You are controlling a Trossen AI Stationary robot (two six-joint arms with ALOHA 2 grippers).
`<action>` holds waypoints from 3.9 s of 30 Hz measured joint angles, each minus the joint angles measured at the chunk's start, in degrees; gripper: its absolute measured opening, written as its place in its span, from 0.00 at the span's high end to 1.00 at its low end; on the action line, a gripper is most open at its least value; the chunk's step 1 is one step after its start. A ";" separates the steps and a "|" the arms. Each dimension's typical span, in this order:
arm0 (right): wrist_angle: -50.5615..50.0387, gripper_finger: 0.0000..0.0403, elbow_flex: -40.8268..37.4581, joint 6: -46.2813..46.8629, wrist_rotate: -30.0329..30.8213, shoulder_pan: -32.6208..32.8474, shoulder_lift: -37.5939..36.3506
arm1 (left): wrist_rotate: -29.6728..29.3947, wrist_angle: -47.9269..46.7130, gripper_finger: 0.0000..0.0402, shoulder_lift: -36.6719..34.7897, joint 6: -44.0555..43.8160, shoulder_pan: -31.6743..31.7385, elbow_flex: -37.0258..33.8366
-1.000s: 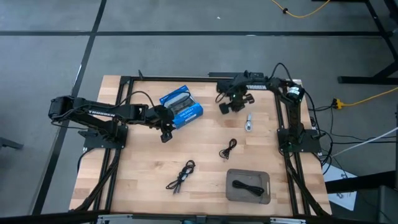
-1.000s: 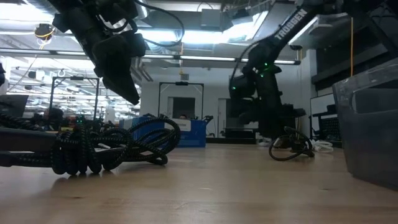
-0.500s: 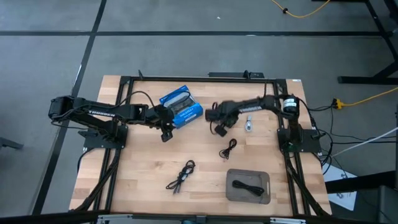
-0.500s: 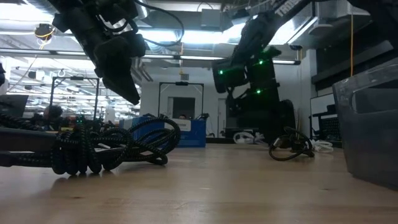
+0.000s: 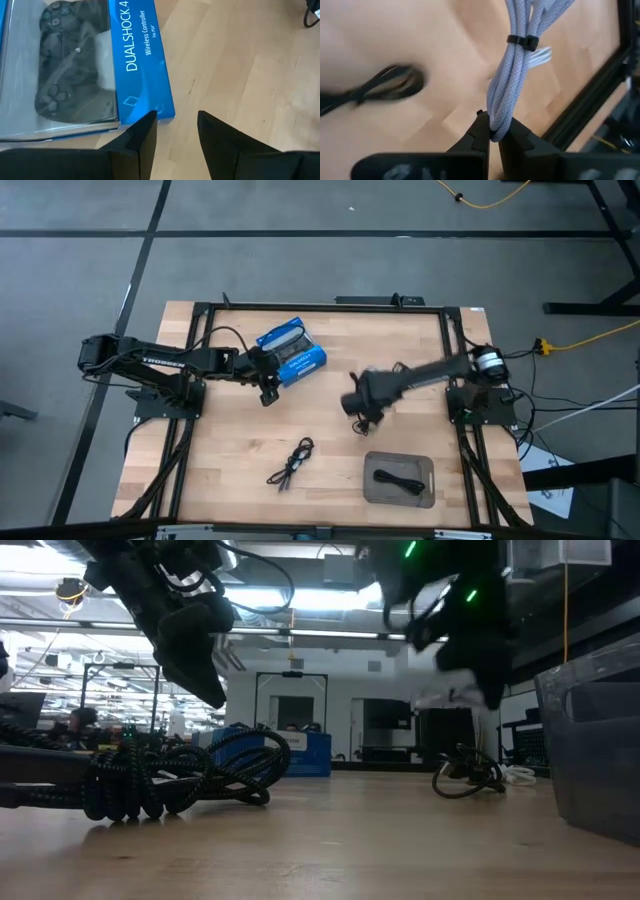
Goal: Pick and place USB-C Cables
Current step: Put the light violet usb cable into the grey transparent bin, then adjust the grey transparent bin, then put the white usb cable into the grey transparent bin
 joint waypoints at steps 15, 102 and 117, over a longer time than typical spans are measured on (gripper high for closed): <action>6.56 0.95 -0.02 28.65 -10.74 33.75 -5.40 | -3.00 0.03 0.66 0.00 -0.14 0.00 0.01; 28.69 0.63 -33.16 10.18 5.68 -12.06 -19.69 | -8.97 1.21 0.66 0.00 -3.46 -0.02 0.00; 51.25 0.63 -47.85 19.82 3.13 -12.90 -22.60 | -8.88 1.04 0.66 0.00 -3.50 -0.07 0.02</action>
